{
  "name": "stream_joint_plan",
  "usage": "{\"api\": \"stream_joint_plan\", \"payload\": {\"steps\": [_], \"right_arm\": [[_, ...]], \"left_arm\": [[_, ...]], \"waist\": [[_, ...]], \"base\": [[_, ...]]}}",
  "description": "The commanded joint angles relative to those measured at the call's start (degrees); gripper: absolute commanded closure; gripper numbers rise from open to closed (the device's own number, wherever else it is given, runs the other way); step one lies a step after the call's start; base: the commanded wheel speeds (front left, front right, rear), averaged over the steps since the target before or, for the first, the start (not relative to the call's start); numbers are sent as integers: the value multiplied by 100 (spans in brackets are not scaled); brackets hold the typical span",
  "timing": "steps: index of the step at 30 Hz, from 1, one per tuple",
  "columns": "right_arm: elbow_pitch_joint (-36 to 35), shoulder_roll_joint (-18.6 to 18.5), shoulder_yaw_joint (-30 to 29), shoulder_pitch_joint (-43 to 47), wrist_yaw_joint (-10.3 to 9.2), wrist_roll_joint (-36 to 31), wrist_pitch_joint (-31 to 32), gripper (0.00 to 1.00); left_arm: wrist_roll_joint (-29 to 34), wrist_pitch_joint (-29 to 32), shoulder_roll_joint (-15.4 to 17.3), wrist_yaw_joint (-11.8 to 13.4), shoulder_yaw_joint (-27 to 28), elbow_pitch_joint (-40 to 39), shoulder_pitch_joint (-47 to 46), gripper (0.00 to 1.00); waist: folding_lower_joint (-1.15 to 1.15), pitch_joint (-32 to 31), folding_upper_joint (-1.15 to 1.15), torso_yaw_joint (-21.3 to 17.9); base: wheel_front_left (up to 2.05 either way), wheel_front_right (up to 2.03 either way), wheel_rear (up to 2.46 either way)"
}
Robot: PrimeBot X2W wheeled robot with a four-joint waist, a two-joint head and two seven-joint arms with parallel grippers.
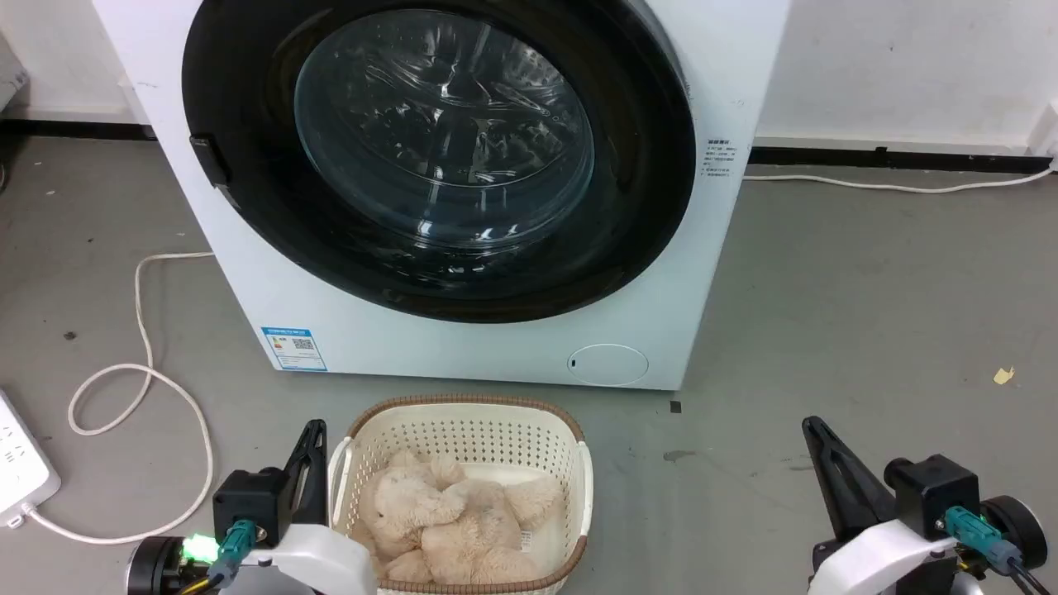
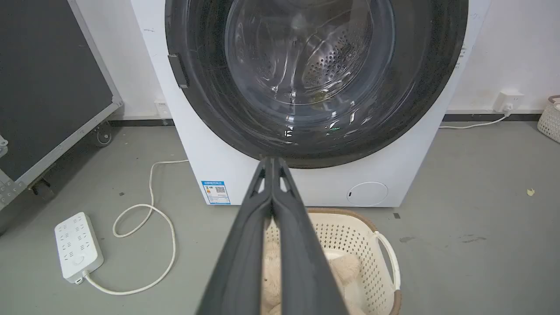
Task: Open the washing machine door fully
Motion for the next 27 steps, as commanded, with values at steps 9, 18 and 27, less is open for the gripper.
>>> {"api": "stream_joint_plan", "payload": {"steps": [9,18,27], "right_arm": [[-27,28,1,-78,-8,-36,8,100],[-27,28,1,-78,-8,-36,8,100],[-27,28,1,-78,-8,-36,8,100]], "left_arm": [[16,2,-1,-31,6,-23,-87,100],[16,2,-1,-31,6,-23,-87,100],[16,2,-1,-31,6,-23,-87,100]], "waist": [[0,0,0,0],[0,0,0,0],[0,0,0,0]], "base": [[0,0,0],[0,0,0],[0,0,0]]}}
